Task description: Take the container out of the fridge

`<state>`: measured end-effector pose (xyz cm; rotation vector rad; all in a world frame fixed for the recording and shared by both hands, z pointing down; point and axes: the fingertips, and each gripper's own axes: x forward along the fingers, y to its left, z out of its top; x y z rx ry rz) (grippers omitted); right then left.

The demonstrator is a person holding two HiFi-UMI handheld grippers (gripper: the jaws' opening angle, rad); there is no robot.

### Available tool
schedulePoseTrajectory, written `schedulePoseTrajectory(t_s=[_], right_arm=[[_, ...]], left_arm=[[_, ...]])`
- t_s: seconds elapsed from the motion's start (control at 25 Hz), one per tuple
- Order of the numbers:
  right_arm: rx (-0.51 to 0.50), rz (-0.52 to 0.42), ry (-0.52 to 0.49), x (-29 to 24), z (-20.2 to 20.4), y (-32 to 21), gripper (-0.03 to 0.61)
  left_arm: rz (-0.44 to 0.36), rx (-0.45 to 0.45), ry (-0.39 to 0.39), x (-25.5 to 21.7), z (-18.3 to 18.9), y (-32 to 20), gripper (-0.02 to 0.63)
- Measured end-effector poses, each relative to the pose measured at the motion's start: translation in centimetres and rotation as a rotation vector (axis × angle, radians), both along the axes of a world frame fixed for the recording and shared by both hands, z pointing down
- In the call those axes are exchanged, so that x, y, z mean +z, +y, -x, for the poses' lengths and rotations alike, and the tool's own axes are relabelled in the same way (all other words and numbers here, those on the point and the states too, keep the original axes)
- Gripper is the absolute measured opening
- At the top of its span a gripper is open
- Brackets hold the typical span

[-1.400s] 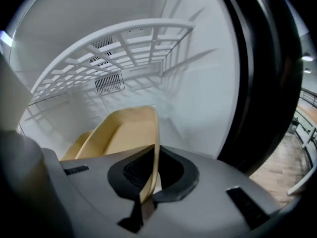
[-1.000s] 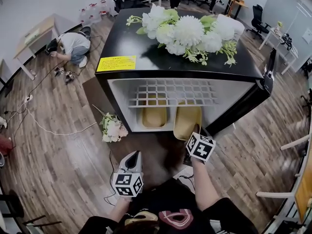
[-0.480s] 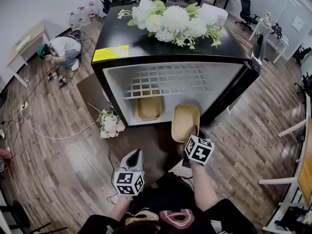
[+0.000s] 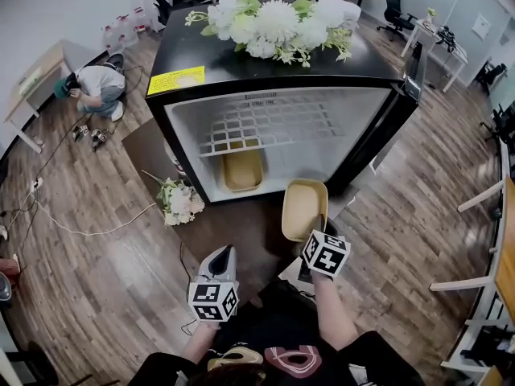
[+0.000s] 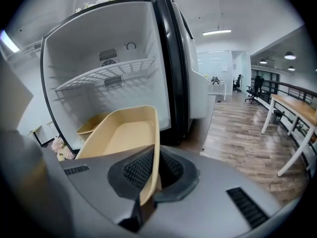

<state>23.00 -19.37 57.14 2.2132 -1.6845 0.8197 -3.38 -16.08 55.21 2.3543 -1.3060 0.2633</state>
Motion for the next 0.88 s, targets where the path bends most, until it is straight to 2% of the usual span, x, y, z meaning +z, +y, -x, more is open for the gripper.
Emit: schedulePoseTrajectory(t_s=[0.48,0.88], right_arm=[[0.038,0.069,-0.018,3.6,0.7,3.1,0.011],[0.041,0.108,-0.016,5.9,1.0,3.6,0.011]], left_arm=[[0.013,0.015,-0.024,0.5,0.6,1.0,0.008],[0.023,-0.011,-0.05,0.9,1.8,1.3,0.008]])
